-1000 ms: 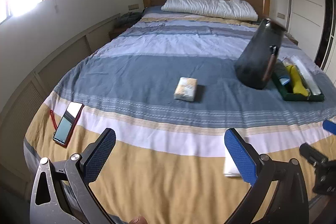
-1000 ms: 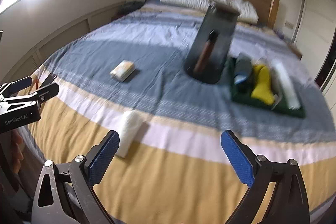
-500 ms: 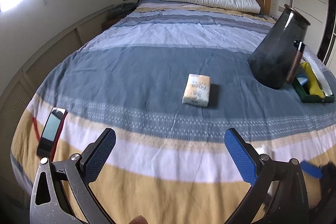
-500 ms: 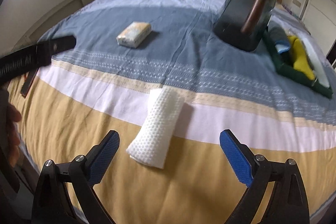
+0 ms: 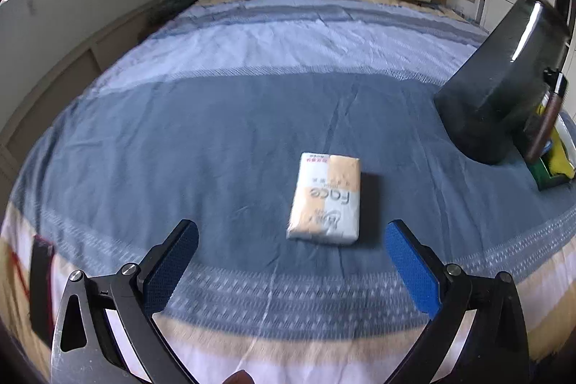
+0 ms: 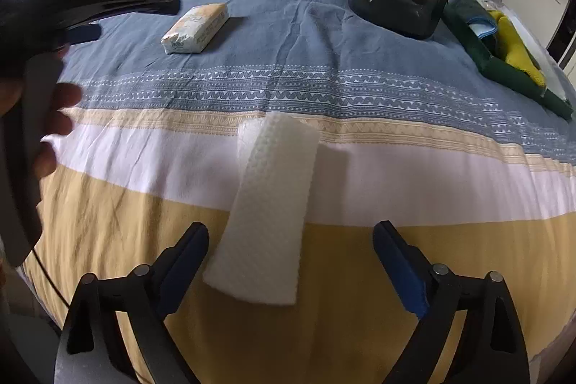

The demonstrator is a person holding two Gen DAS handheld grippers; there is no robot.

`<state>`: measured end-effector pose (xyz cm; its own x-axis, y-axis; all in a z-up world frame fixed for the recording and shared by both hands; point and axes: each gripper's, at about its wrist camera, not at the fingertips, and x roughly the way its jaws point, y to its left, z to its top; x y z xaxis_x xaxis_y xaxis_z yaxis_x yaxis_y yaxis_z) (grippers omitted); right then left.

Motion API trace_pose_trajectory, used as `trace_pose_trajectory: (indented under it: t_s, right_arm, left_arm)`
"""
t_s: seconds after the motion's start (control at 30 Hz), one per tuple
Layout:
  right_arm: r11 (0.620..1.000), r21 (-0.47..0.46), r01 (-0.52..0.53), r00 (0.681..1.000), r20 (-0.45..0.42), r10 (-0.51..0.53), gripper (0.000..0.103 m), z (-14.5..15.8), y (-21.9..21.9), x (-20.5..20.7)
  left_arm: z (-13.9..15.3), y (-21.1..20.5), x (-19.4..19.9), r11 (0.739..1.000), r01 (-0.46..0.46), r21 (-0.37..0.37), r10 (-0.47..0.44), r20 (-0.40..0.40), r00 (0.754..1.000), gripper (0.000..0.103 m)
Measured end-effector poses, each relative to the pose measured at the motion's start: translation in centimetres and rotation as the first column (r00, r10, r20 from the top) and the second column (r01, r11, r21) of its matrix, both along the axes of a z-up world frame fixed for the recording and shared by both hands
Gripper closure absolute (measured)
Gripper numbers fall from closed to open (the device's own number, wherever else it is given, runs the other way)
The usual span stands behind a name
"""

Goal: Organize soft objects
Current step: 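Grasp the Face tissue pack with the left tool while the right tool grasps the white cloth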

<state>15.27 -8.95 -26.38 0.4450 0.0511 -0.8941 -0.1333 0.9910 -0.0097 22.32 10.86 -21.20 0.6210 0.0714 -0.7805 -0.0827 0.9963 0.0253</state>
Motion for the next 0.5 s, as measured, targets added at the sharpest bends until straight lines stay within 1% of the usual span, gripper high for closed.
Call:
trace_pose_trajectory:
  t_s: [0.03, 0.07, 0.2, 0.37, 0.43, 0.47, 0.5]
  right_arm:
    - [1.000, -0.001, 0.003, 1.000, -0.003, -0.003, 0.015, -0.1, 0.0, 0.1]
    - [1.000, -0.004, 0.004, 1.000, -0.005, -0.004, 0.015, -0.3, 0.2, 0.3]
    - [1.000, -0.014, 0.002, 1.000, -0.010, -0.002, 0.015, -1.0, 0.6, 0.8]
    - [1.000, -0.027, 0.002, 1.000, -0.010, -0.002, 0.020, -1.1, 0.8, 1.2]
    - [0.999, -0.037, 0.001, 1.000, -0.008, -0.001, 0.030, -1.2, 1.0, 1.3]
    - [0.999, -0.040, -0.003, 1.000, -0.008, 0.002, 0.033, -1.1, 1.0, 1.2]
    - [0.999, -0.044, -0.008, 1.000, -0.009, 0.008, 0.038, -1.2, 1.3, 1.3]
  left_arm:
    - [-0.4, 0.0, 0.8, 1.000, 0.006, -0.003, -0.006, -0.015, 1.000, 0.001]
    - [-0.8, -0.1, 1.3, 1.000, -0.005, -0.021, 0.005, -0.035, 0.999, 0.001]
    - [-2.4, -0.2, 3.4, 0.999, 0.009, -0.041, -0.013, -0.093, 0.996, 0.001]
    - [-3.7, -0.8, 4.8, 0.999, 0.021, -0.034, -0.026, -0.125, 0.992, 0.001]
    - [-4.2, -1.0, 5.5, 0.999, 0.021, -0.031, -0.025, -0.137, 0.990, 0.002]
    - [-4.4, -0.9, 5.6, 0.999, 0.019, -0.035, -0.024, -0.144, 0.989, 0.005]
    - [-4.7, -1.0, 5.8, 0.999, 0.017, -0.032, -0.021, -0.153, 0.988, 0.008]
